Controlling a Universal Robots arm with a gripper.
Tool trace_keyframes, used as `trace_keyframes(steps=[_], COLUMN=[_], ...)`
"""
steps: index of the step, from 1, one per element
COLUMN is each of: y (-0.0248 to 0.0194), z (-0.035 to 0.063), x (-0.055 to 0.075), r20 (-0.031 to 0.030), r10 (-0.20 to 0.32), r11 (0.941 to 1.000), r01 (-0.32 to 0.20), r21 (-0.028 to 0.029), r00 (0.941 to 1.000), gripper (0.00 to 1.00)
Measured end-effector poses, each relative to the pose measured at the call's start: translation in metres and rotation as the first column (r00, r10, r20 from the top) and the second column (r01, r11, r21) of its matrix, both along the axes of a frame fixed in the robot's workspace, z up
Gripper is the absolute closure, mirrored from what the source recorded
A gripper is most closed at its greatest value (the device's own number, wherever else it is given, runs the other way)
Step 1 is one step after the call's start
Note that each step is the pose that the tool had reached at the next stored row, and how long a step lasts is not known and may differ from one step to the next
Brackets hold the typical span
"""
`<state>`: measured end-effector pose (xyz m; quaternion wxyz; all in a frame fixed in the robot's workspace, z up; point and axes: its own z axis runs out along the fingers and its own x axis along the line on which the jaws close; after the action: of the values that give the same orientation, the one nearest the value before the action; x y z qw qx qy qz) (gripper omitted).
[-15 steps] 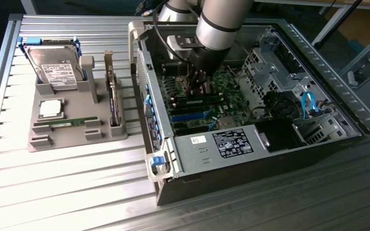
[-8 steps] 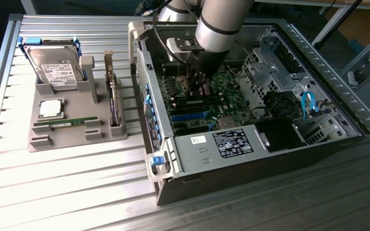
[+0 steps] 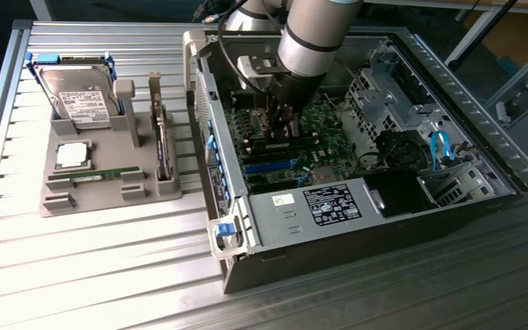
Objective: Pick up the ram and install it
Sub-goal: 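Press down the ram until it locks into place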
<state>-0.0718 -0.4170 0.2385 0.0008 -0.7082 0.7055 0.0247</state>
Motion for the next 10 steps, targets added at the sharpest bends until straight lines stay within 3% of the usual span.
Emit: trace_keyframes(steps=[10], y=[-0.0002], z=[-0.0036], x=[0.0], r20=[0.0], r10=[0.0], r11=[1.0], r01=[0.0], r21=[0.0011], r00=[1.0], gripper=[0.89])
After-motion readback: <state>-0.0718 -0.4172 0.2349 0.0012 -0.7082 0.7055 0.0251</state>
